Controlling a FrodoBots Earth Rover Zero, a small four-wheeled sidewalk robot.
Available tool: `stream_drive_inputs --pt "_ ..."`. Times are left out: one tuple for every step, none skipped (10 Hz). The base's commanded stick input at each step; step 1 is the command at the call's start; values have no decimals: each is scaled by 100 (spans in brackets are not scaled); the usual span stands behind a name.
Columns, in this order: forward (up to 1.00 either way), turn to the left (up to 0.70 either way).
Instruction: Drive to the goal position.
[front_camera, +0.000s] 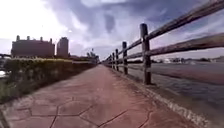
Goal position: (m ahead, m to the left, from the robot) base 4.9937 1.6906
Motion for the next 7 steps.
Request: stream_drive_inputs --pt "70 6" --pt "70 6" --pt "70 6" --pt "70 6" --pt "70 6" --pt "70 6" --pt "70 6"
